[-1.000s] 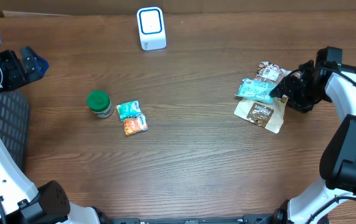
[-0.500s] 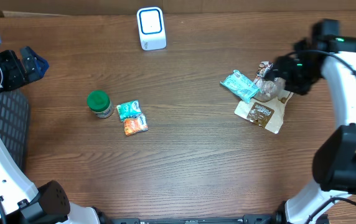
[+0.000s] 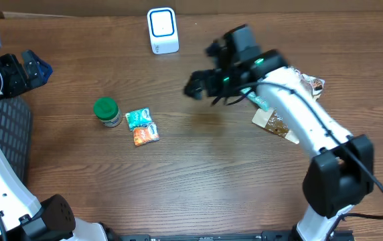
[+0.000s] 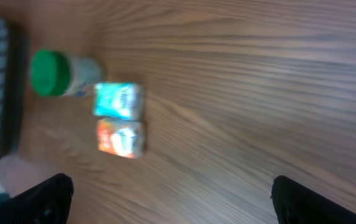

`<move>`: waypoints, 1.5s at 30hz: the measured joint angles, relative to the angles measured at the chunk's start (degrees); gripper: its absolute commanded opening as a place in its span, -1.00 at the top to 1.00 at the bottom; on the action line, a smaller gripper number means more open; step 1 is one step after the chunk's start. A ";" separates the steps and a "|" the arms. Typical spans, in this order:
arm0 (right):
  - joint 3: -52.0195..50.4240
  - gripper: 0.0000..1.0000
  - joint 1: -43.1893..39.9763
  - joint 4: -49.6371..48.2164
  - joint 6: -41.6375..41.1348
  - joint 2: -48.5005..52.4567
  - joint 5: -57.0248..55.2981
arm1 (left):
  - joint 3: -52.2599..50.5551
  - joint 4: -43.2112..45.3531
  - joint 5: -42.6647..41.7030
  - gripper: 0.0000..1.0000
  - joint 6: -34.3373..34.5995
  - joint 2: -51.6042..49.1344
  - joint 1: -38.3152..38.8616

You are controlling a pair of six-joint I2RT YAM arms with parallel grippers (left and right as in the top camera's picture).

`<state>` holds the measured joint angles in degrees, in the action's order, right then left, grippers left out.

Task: Scan the item barcode

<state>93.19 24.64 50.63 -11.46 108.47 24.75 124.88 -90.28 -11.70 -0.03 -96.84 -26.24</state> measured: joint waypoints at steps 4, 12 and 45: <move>-4.44 -0.19 5.92 -7.37 -1.36 0.00 0.57 | 0.00 0.02 0.00 -0.99 0.00 0.00 -0.02; -10.19 0.14 12.07 -20.61 -4.98 0.07 0.98 | 0.00 0.00 0.00 -0.99 0.00 0.00 0.00; -7.26 0.92 15.89 -30.51 -3.74 20.06 8.04 | 0.00 0.00 0.00 -0.99 0.00 0.00 -0.02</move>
<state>85.93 40.53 20.12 -15.20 128.53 32.80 124.88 -90.28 -11.70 -0.03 -96.84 -26.26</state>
